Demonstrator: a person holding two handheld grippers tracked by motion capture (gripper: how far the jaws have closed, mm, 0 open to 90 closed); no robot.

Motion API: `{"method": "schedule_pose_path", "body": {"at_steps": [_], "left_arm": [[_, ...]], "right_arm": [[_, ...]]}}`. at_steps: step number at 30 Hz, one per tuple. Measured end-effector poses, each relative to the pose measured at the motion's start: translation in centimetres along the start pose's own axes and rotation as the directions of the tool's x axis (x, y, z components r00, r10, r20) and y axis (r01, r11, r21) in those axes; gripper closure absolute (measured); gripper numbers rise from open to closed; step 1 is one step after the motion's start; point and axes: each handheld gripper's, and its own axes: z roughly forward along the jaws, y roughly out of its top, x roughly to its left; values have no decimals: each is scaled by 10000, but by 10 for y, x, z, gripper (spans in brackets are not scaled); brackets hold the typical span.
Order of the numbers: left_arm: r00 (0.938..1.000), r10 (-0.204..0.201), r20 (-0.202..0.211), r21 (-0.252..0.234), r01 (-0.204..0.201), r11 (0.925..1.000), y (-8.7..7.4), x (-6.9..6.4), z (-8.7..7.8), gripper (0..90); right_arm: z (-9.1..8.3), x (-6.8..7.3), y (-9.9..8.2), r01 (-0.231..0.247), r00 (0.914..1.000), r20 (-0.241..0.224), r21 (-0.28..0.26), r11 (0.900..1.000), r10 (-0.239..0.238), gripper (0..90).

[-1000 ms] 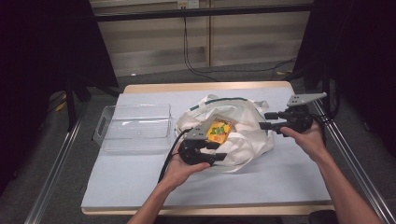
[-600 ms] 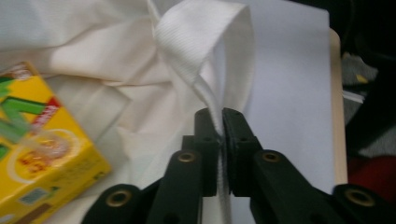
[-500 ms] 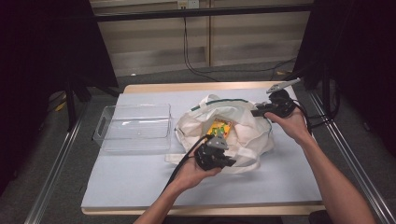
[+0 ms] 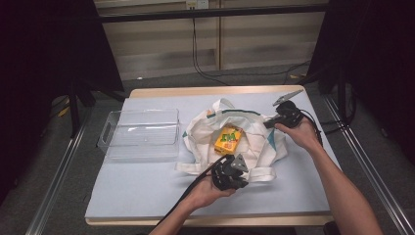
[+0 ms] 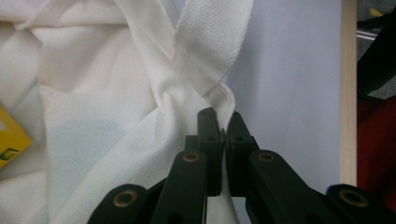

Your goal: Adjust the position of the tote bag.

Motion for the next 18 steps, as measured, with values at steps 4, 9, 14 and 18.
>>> {"method": "schedule_pose_path", "body": {"at_steps": [4,9,14,18], "left_arm": [[9999,1,142,531,-9,9986,-1,0,10,879],[9992,-191,350,456,175,9988,-2,2,10,879],[9992,-372,162,47,372,9993,-7,-1,11,880],[9982,-544,256,-177,549,9983,-11,1,10,880]], "right_arm": [[13,-3,-7,-241,9993,-283,264,9994,248,881],[23,-5,-13,-311,9992,-253,479,9984,324,882],[31,-6,-18,-439,9990,-24,829,9956,443,883],[32,-3,-15,-501,9987,161,976,9940,487,883]]}}
